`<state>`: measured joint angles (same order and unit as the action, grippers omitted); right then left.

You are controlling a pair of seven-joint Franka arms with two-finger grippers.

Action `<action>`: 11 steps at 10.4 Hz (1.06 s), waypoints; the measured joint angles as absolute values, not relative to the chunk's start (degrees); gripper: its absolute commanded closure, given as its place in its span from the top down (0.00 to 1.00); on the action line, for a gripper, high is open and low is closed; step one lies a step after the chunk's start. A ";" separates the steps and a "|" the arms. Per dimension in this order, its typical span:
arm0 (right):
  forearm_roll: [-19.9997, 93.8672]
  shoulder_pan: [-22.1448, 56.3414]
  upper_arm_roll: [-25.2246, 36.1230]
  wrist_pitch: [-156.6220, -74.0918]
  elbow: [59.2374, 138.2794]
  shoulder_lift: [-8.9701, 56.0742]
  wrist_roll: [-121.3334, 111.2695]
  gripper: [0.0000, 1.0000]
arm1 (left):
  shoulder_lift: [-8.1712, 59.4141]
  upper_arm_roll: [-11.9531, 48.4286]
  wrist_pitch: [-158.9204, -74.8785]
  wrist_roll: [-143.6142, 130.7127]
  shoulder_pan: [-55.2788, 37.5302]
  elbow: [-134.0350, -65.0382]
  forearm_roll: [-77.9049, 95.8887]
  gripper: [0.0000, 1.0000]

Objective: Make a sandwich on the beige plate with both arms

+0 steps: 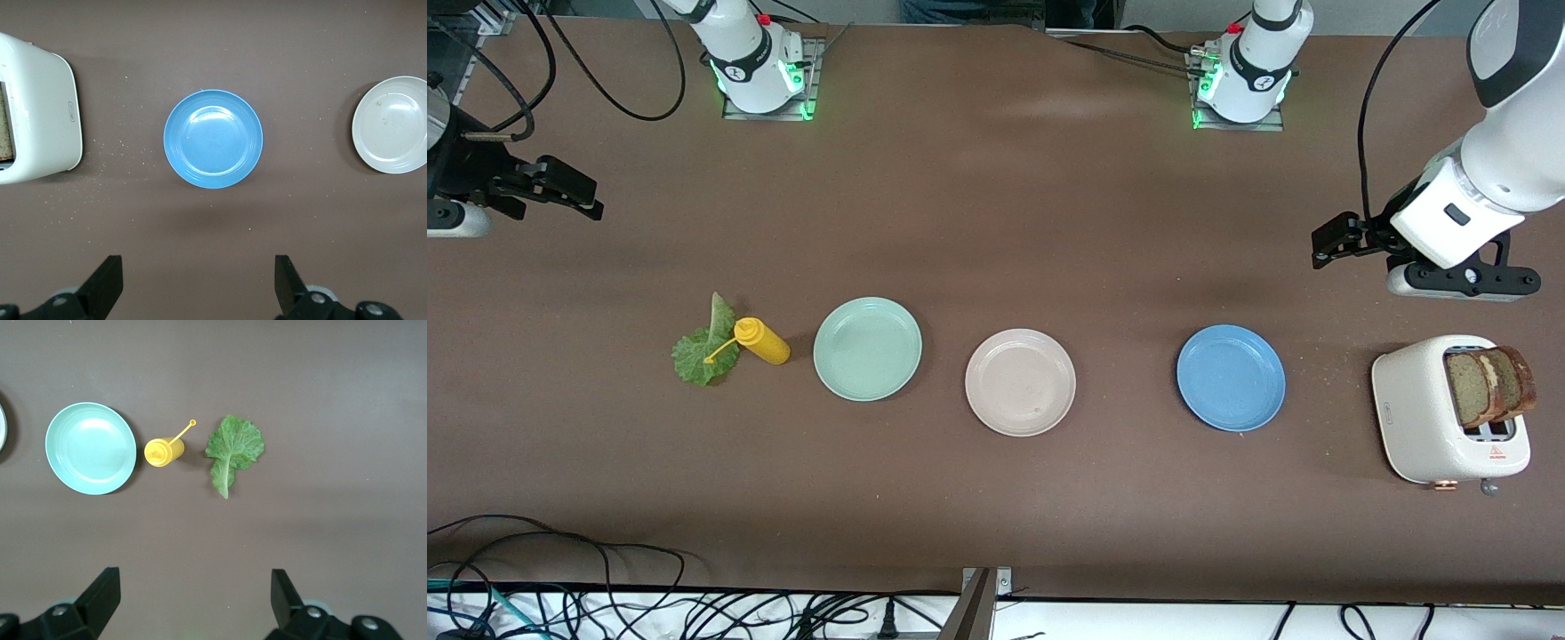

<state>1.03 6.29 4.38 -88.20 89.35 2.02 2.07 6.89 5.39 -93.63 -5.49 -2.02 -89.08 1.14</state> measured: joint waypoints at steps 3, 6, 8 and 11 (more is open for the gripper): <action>1.03 6.30 4.36 -87.90 89.37 2.93 2.10 1.00 | 6.89 5.39 -93.64 -5.45 -2.02 -89.08 1.14 1.00; 1.03 6.29 4.37 -87.90 89.37 2.95 2.12 1.00 | 6.89 5.39 -93.63 -5.40 -1.96 -89.08 1.14 1.00; 1.03 6.29 4.38 -87.85 89.37 2.95 2.12 1.00 | 6.89 5.39 -93.63 -5.37 -1.95 -89.08 1.14 1.00; 1.03 6.29 4.38 -87.75 89.37 2.95 2.12 1.00 | 6.89 5.41 -93.63 -5.29 -2.00 -89.08 1.14 1.00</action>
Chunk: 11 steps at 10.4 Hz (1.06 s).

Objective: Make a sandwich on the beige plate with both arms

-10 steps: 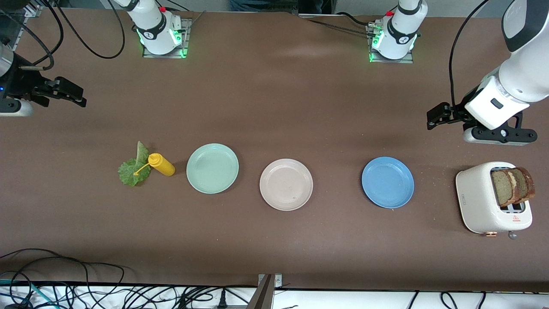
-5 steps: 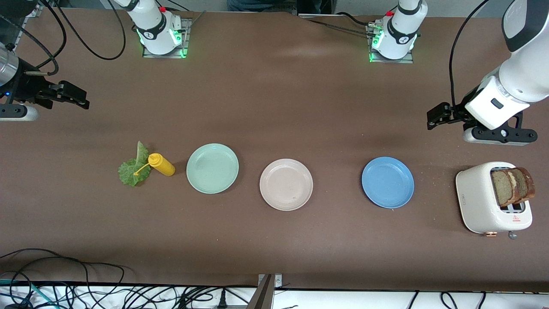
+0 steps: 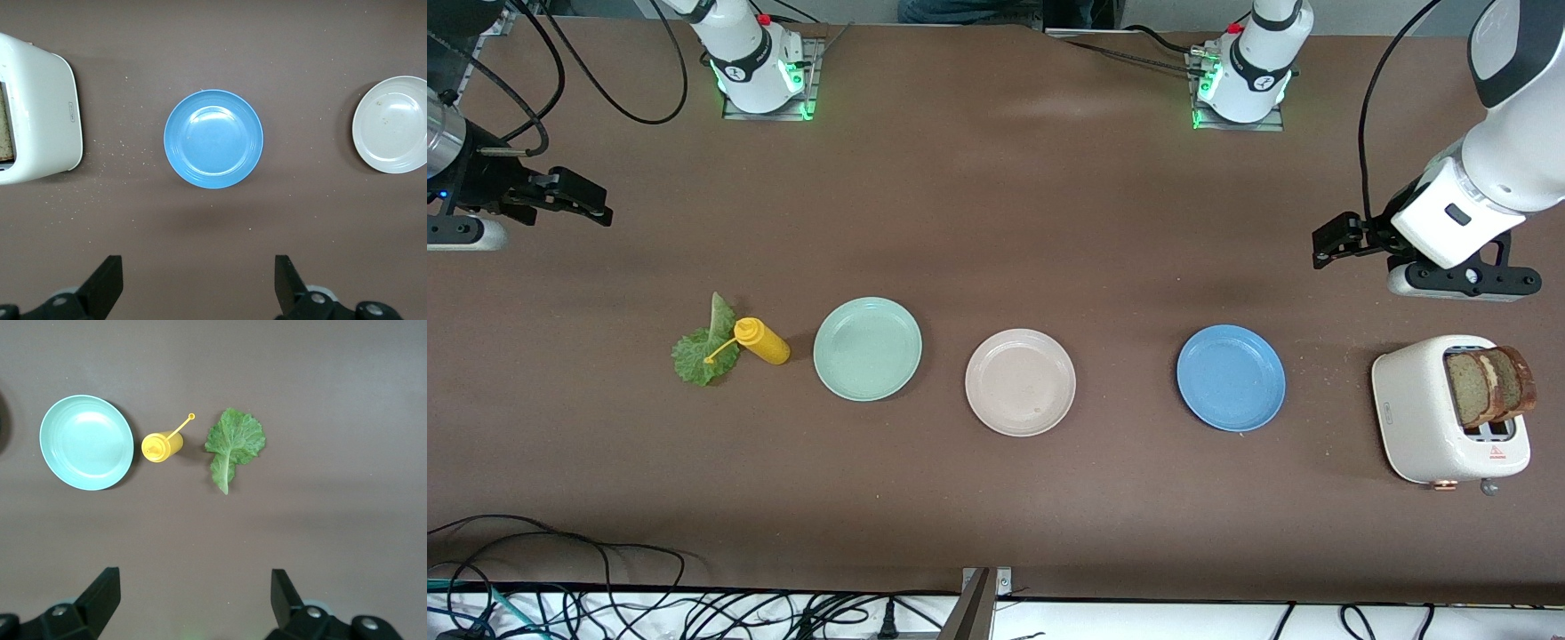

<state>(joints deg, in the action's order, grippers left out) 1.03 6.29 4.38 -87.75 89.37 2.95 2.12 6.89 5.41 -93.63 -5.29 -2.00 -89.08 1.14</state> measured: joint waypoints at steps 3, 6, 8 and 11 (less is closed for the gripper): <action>1.03 6.29 4.39 -87.67 89.36 2.95 2.12 1.00 | 6.89 6.16 -92.63 -5.26 -2.20 -89.08 1.14 1.00; 1.03 6.42 4.30 -87.65 89.36 2.95 2.12 1.00 | 6.89 6.50 -91.92 -5.26 -2.14 -89.09 1.14 1.00; 1.03 6.56 4.27 -87.65 89.36 2.95 2.12 1.00 | 6.90 6.29 -91.88 -5.26 -1.70 -89.09 1.14 1.00; 1.03 6.61 4.27 -87.65 89.36 2.95 2.12 1.00 | 6.87 6.28 -91.89 -5.26 -1.68 -88.80 1.14 1.00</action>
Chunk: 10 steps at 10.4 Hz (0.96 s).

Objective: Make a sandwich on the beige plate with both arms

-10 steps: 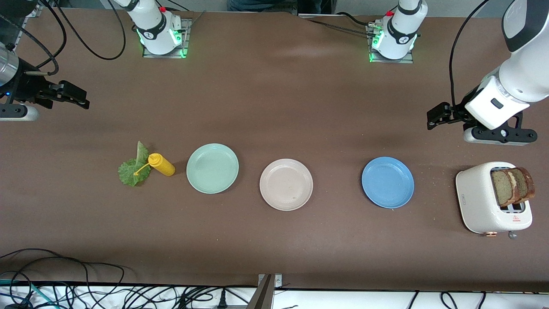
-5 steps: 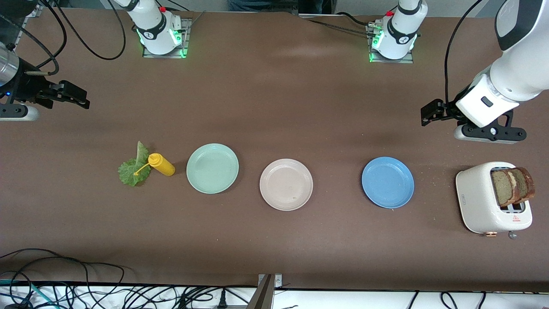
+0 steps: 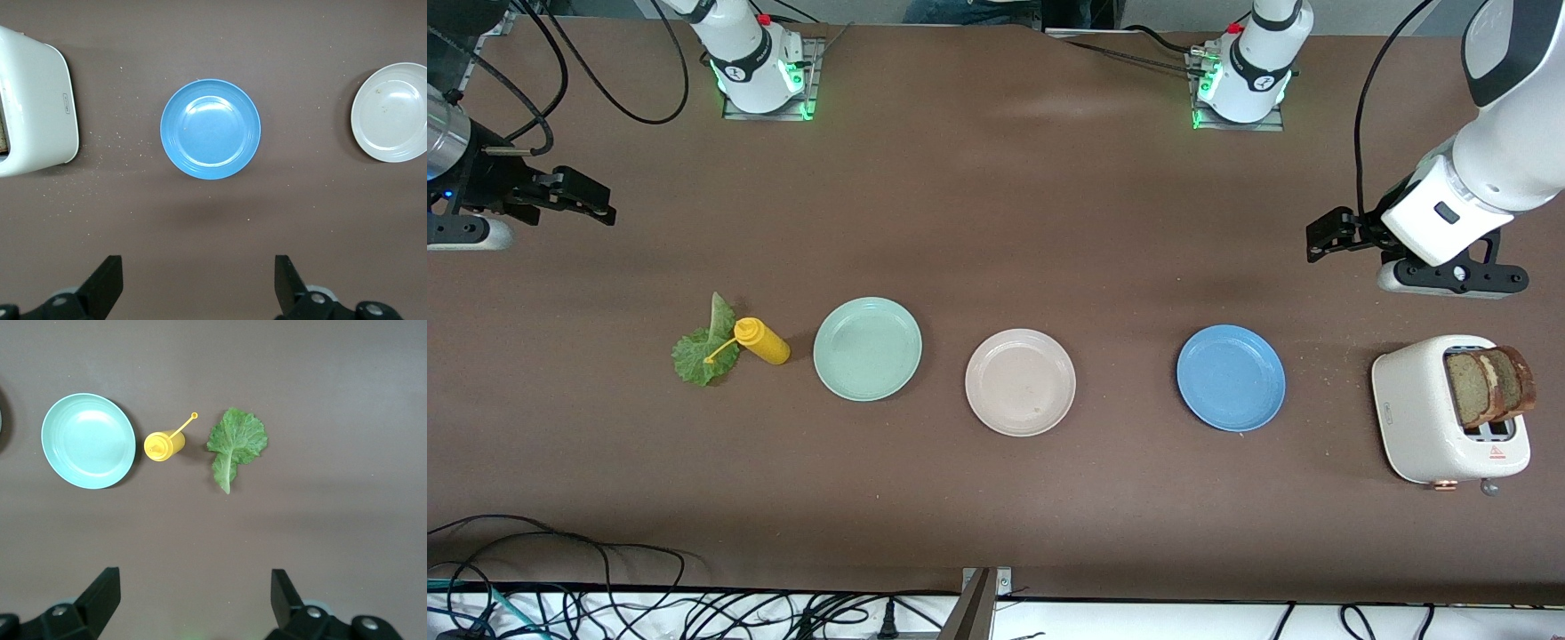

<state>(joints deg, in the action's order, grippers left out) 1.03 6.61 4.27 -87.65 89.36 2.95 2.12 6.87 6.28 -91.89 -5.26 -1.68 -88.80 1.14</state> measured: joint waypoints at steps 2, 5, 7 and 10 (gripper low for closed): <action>1.03 6.61 4.27 -87.65 89.35 2.95 2.12 1.00 | 6.79 6.30 -91.89 -5.26 -1.69 -88.60 1.14 1.00; 1.03 6.91 4.26 -87.66 89.32 2.95 2.11 1.00 | 6.72 6.29 -91.89 -5.27 -1.68 -88.60 1.14 1.00; 1.03 7.17 4.25 -87.66 89.32 2.95 2.07 1.00 | 6.71 6.22 -91.89 -5.27 -1.66 -88.60 1.14 1.00; 1.03 7.41 4.24 -87.76 89.32 2.95 1.99 1.00 | 6.71 5.81 -91.89 -5.30 -1.30 -88.60 1.14 1.00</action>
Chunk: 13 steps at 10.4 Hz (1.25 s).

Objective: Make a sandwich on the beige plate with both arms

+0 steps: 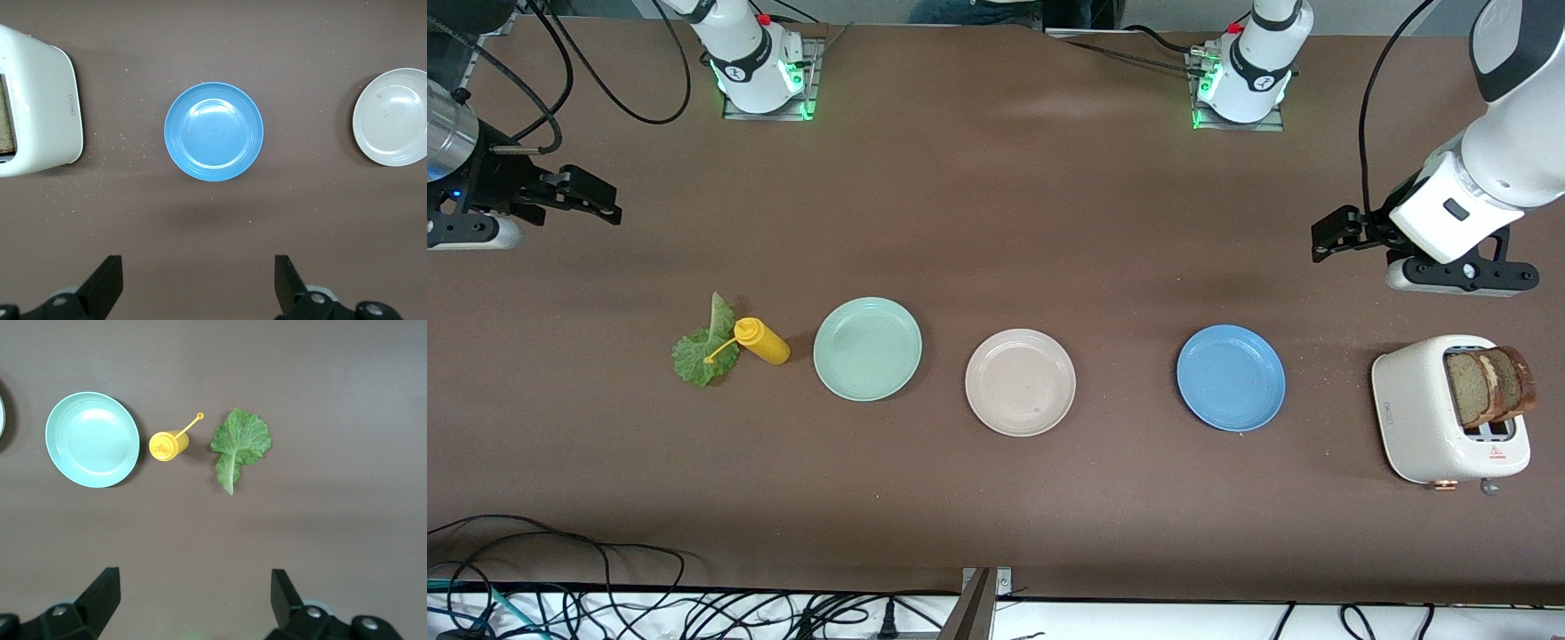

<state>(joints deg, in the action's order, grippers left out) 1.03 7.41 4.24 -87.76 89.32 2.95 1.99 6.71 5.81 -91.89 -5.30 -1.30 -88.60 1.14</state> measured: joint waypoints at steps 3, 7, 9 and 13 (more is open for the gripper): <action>1.03 7.46 4.27 -87.77 89.32 2.95 1.99 1.00 | 6.57 5.10 -91.89 -5.29 -0.42 -88.53 1.14 1.00; 1.04 7.48 4.27 -87.77 89.31 2.95 2.00 1.00 | 6.45 4.79 -91.91 -5.29 0.37 -88.17 1.14 1.00; 1.04 7.65 4.26 -87.84 89.31 2.95 2.02 1.00 | 6.44 4.72 -91.91 -5.29 1.20 -88.12 1.14 1.00; 1.04 7.76 4.27 -87.85 89.31 2.98 2.02 1.00 | 6.42 4.41 -91.91 -5.26 2.08 -88.11 -0.67 1.00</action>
